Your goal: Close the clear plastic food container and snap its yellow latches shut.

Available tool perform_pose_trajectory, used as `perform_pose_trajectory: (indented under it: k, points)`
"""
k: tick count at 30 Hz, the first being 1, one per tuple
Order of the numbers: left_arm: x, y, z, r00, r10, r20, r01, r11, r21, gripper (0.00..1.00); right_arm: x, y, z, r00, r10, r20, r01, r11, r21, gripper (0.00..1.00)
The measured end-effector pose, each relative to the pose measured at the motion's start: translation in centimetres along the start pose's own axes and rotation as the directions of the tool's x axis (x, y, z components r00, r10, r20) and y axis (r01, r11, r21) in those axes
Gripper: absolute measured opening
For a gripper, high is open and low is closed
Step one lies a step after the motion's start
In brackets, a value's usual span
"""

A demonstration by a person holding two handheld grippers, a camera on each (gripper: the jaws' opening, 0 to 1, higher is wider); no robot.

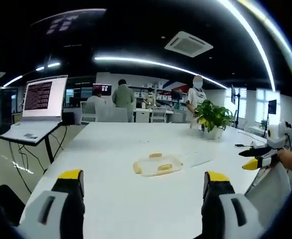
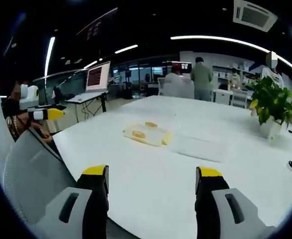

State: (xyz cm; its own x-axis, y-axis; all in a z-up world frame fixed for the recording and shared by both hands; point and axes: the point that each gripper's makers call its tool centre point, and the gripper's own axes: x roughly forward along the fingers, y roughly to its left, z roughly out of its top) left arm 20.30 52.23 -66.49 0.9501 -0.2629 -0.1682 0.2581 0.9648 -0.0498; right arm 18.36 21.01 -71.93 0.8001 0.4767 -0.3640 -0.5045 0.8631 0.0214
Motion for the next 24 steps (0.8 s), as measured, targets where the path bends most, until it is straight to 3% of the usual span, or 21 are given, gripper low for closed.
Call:
perform_pose_trajectory:
  k: [4,8,10,14,18,24]
  points:
    - [1.8,0.5,2.9,1.000,-0.007,0.023,0.008,1.000,-0.012,0.98,0.9,-0.8,2.0,0.999,0.030,0.028,-0.030,0.999,-0.022,0.67]
    - [4.2,0.9,6.1,0.998,-0.034,0.046,0.030,0.996,0.083,0.99,1.5,-1.6,3.6,0.998,0.042,0.045,-0.038,0.996,-0.083,0.67]
    - [5.4,0.9,8.8,0.993,-0.048,0.105,0.034,0.991,0.127,0.99,1.8,-2.1,4.1,0.998,0.042,0.042,-0.038,0.995,-0.095,0.67]
    - [7.2,0.5,12.9,0.983,-0.073,0.168,0.033,0.973,0.229,0.98,2.2,-3.1,5.1,0.998,0.043,0.046,-0.036,0.990,-0.135,0.66]
    - [9.3,-0.3,14.0,0.986,-0.126,0.113,0.084,0.944,0.319,0.89,2.7,-4.0,6.3,0.997,0.049,0.053,-0.041,0.987,-0.156,0.65]
    - [12.6,0.9,17.1,0.983,-0.143,0.115,0.107,0.956,0.274,0.86,4.0,-5.2,9.1,0.996,0.059,0.060,-0.043,0.972,-0.231,0.65]
